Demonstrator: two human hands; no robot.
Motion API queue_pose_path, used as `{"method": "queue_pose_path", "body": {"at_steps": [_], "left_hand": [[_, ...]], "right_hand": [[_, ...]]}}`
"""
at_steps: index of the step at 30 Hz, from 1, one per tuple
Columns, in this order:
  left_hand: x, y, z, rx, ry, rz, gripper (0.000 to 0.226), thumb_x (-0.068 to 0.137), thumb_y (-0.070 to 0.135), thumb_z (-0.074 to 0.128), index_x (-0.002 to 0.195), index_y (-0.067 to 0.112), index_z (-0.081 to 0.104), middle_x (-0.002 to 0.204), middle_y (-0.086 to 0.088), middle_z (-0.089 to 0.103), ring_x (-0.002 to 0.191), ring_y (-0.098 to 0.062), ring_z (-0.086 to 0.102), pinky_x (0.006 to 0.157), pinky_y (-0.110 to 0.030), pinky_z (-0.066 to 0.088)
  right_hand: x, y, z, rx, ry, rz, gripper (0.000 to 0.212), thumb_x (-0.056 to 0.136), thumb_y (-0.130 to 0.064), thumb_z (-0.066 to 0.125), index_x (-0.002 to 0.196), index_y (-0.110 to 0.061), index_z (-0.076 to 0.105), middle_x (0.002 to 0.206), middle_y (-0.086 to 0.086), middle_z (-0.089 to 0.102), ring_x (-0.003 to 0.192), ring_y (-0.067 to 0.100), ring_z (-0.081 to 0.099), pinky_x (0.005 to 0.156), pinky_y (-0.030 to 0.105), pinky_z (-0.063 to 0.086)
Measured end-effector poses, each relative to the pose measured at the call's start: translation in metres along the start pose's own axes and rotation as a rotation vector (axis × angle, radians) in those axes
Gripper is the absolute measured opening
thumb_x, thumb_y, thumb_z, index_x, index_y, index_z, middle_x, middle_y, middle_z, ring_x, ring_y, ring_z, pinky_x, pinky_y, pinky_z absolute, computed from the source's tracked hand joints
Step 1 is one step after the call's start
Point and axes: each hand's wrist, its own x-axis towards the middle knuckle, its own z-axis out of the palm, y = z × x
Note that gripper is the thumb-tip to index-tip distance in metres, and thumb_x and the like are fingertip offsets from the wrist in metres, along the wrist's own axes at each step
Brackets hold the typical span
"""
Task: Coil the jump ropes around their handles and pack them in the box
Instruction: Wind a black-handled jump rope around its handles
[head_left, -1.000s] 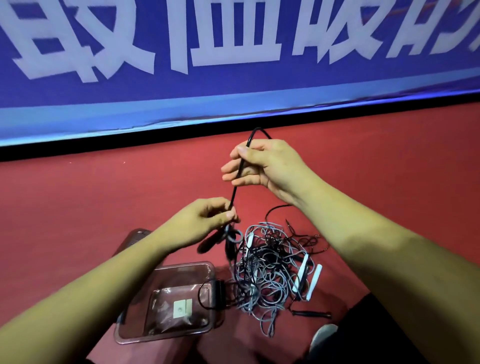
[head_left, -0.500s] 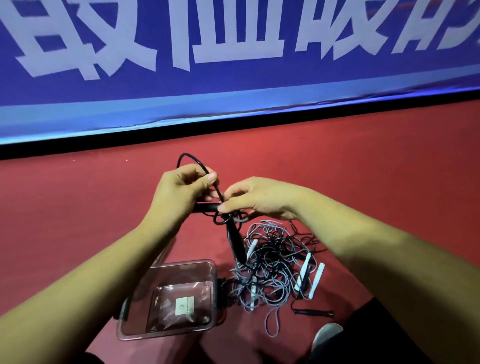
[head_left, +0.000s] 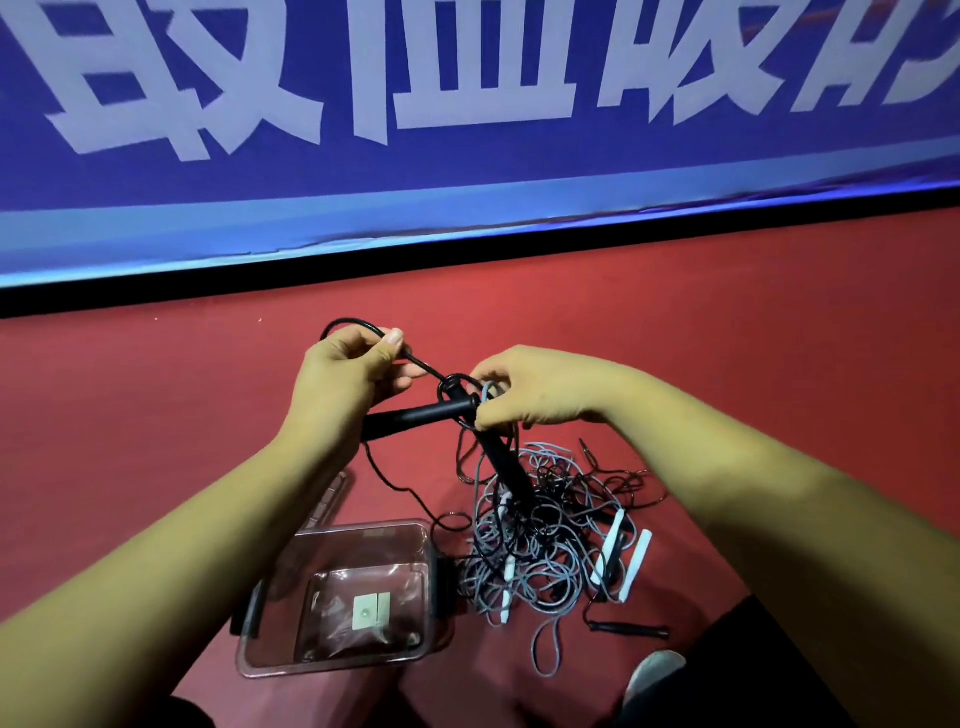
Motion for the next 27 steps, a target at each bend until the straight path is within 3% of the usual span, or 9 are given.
{"method": "queue_pose_path", "body": {"at_steps": [2, 4, 7, 11, 16, 19, 21, 24, 27], "left_hand": [[0.001, 0.001, 0.0, -0.032, 0.004, -0.02, 0.021, 0.097, 0.016, 0.061, 0.078, 0.007, 0.057, 0.063, -0.001, 0.067, 0.073, -0.015, 0.073, 0.065, -0.018, 0.055], [0.001, 0.0, 0.0, -0.046, 0.009, -0.034, 0.024, 0.097, 0.016, 0.061, 0.075, 0.009, 0.055, 0.062, 0.0, 0.066, 0.072, -0.015, 0.073, 0.065, -0.018, 0.056], [0.002, 0.002, -0.001, -0.088, -0.034, -0.097, 0.026, 0.097, 0.015, 0.061, 0.073, 0.011, 0.051, 0.065, 0.001, 0.061, 0.069, -0.015, 0.072, 0.06, -0.017, 0.054], [0.002, 0.005, -0.002, -0.159, -0.128, -0.128, 0.025, 0.097, 0.015, 0.058, 0.073, 0.011, 0.051, 0.067, 0.001, 0.061, 0.065, -0.012, 0.07, 0.054, -0.015, 0.05], [0.002, 0.014, -0.004, -0.298, -0.285, -0.063, 0.014, 0.091, 0.019, 0.055, 0.08, 0.012, 0.052, 0.07, -0.002, 0.064, 0.058, -0.01, 0.057, 0.055, -0.016, 0.048], [0.004, 0.017, -0.006, -0.327, -0.242, -0.053, 0.017, 0.1, 0.018, 0.048, 0.083, 0.016, 0.05, 0.069, 0.0, 0.065, 0.06, -0.011, 0.063, 0.06, -0.017, 0.052], [0.008, 0.021, -0.009, -0.366, -0.168, -0.043, 0.022, 0.104, 0.018, 0.043, 0.083, 0.016, 0.047, 0.067, 0.002, 0.063, 0.057, -0.01, 0.063, 0.055, -0.017, 0.05], [0.014, 0.026, -0.016, -0.436, -0.126, -0.048, 0.025, 0.106, 0.019, 0.041, 0.081, 0.016, 0.045, 0.066, 0.002, 0.058, 0.052, -0.008, 0.057, 0.05, -0.017, 0.044], [0.011, 0.026, -0.014, -0.54, -0.155, -0.14, 0.024, 0.105, 0.017, 0.042, 0.081, 0.014, 0.048, 0.073, -0.002, 0.056, 0.053, -0.009, 0.06, 0.053, -0.017, 0.049]], "right_hand": [[-0.003, -0.001, -0.003, -0.012, 0.03, 0.007, 0.019, 0.078, -0.034, 0.072, 0.077, -0.016, 0.068, 0.066, -0.002, 0.059, 0.059, 0.011, 0.046, 0.057, 0.027, 0.037], [-0.005, 0.005, 0.0, -0.038, 0.015, 0.0, 0.018, 0.081, -0.032, 0.073, 0.075, -0.015, 0.068, 0.064, -0.005, 0.056, 0.058, 0.012, 0.043, 0.058, 0.027, 0.033], [-0.005, 0.004, 0.007, 0.117, -0.045, -0.024, 0.027, 0.089, -0.046, 0.064, 0.09, -0.019, 0.071, 0.071, -0.009, 0.067, 0.061, 0.007, 0.052, 0.062, 0.024, 0.04], [0.004, 0.003, 0.012, 0.305, 0.148, -0.034, 0.024, 0.101, -0.025, 0.052, 0.098, -0.009, 0.069, 0.066, 0.005, 0.07, 0.053, 0.012, 0.056, 0.061, 0.024, 0.048], [0.012, 0.006, 0.02, 0.365, 0.257, 0.025, 0.018, 0.098, -0.012, 0.055, 0.088, -0.007, 0.07, 0.074, 0.009, 0.067, 0.053, 0.012, 0.06, 0.062, 0.024, 0.049], [0.015, 0.008, 0.021, 0.053, 0.214, 0.09, 0.018, 0.096, -0.018, 0.058, 0.089, -0.011, 0.072, 0.066, 0.006, 0.065, 0.056, 0.017, 0.057, 0.055, 0.022, 0.044], [0.014, 0.007, 0.02, -0.054, 0.165, 0.063, 0.017, 0.096, -0.017, 0.057, 0.105, -0.016, 0.07, 0.062, -0.01, 0.055, 0.06, 0.018, 0.05, 0.057, 0.025, 0.039], [0.005, -0.004, 0.018, 0.126, 0.021, -0.055, 0.037, 0.094, -0.03, 0.063, 0.129, -0.036, 0.056, 0.051, -0.019, 0.05, 0.052, 0.009, 0.041, 0.056, 0.022, 0.035], [0.004, -0.015, 0.026, 0.16, -0.04, -0.116, 0.041, 0.087, -0.054, 0.064, 0.126, -0.041, 0.06, 0.07, -0.037, 0.059, 0.064, -0.012, 0.054, 0.067, 0.01, 0.039]]}}
